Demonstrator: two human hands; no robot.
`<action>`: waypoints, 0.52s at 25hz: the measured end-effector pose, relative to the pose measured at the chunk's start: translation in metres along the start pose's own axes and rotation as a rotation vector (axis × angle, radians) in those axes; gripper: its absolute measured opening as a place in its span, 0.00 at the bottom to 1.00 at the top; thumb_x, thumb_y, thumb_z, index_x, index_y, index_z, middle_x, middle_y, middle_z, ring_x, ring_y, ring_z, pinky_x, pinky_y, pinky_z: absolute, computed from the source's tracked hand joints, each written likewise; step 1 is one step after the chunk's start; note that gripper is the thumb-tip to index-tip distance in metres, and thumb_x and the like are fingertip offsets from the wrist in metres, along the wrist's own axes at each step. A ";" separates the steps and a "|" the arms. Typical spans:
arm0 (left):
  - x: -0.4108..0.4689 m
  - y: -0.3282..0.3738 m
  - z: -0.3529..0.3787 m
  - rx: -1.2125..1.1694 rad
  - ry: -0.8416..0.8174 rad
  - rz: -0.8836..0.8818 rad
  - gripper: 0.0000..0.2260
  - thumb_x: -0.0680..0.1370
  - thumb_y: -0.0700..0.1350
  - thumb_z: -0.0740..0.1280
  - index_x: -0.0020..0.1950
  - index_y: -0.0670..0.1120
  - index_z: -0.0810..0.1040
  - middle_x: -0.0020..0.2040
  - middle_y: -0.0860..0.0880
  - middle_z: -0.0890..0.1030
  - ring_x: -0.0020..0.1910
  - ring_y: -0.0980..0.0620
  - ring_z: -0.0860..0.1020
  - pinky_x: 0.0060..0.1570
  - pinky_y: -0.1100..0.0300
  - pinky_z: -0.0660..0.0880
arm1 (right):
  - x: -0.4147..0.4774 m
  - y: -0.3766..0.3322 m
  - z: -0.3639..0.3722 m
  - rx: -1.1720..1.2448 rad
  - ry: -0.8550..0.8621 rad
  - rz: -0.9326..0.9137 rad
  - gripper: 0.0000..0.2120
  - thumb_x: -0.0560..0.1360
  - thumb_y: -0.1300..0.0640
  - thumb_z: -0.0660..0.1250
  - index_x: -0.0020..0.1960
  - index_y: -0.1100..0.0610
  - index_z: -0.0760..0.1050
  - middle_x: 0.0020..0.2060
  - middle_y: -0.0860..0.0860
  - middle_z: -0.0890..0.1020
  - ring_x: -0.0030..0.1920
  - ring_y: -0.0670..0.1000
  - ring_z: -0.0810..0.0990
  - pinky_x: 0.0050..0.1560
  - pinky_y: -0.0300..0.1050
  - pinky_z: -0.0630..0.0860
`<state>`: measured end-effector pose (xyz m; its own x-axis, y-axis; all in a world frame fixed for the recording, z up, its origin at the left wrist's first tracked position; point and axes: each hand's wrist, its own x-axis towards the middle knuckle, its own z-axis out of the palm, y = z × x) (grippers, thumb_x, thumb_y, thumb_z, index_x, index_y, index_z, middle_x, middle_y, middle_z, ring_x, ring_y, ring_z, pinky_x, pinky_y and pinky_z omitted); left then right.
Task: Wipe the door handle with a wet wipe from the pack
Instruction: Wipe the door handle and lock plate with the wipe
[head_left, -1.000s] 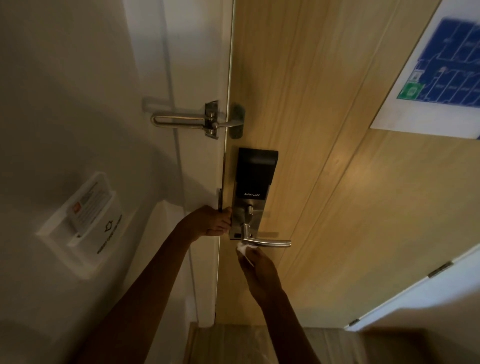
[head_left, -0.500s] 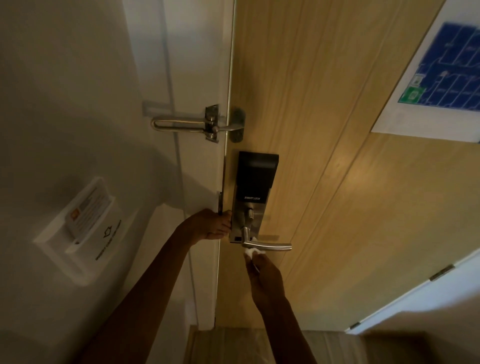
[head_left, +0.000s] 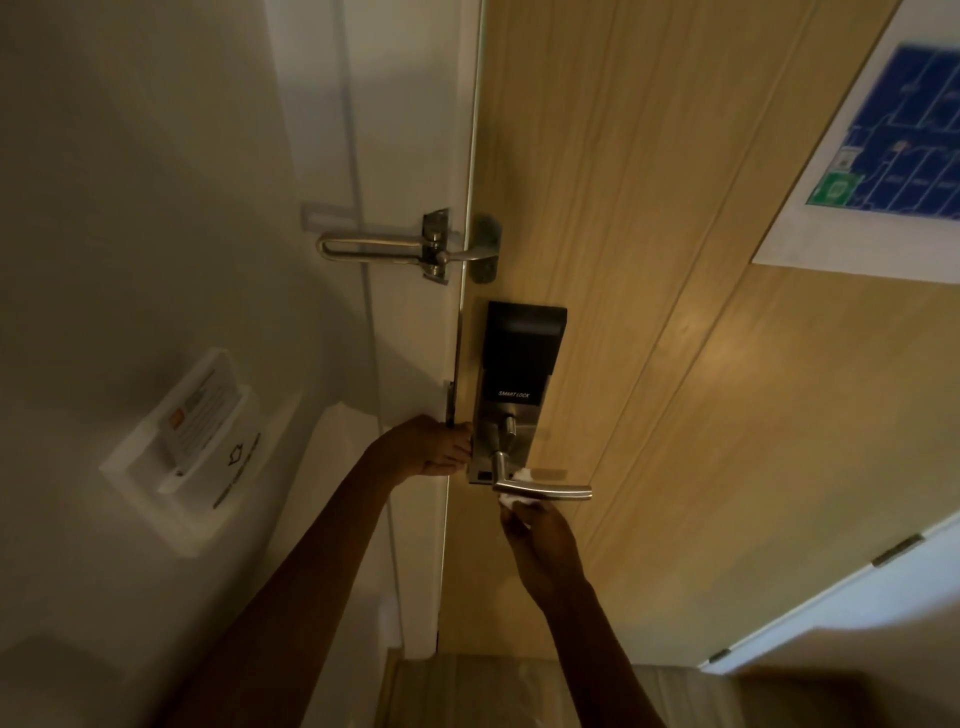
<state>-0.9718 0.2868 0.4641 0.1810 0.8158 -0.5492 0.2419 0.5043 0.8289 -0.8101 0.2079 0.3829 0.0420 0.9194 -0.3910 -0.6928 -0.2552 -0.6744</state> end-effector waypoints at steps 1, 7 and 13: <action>-0.001 0.000 0.000 0.003 0.005 0.006 0.14 0.79 0.48 0.64 0.59 0.39 0.77 0.61 0.39 0.80 0.55 0.48 0.80 0.55 0.57 0.77 | 0.001 0.000 -0.002 -0.013 0.004 -0.020 0.09 0.77 0.69 0.60 0.53 0.64 0.76 0.47 0.59 0.79 0.46 0.53 0.78 0.45 0.43 0.77; -0.004 -0.001 -0.002 0.101 -0.077 0.044 0.13 0.82 0.46 0.58 0.62 0.41 0.74 0.64 0.38 0.77 0.64 0.45 0.76 0.64 0.54 0.73 | -0.009 0.004 -0.002 -0.171 -0.048 -0.087 0.07 0.78 0.66 0.60 0.53 0.64 0.76 0.47 0.58 0.80 0.48 0.53 0.79 0.47 0.45 0.76; -0.001 -0.002 -0.001 0.018 -0.021 0.036 0.19 0.81 0.51 0.60 0.63 0.38 0.75 0.62 0.39 0.79 0.61 0.45 0.78 0.55 0.58 0.76 | -0.024 -0.023 -0.028 -0.090 0.050 -0.132 0.08 0.79 0.64 0.59 0.49 0.64 0.76 0.44 0.60 0.78 0.46 0.54 0.78 0.49 0.48 0.75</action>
<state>-0.9731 0.2856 0.4633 0.2095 0.8272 -0.5215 0.2516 0.4697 0.8462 -0.7747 0.1839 0.3904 0.1662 0.9312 -0.3246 -0.6117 -0.1608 -0.7746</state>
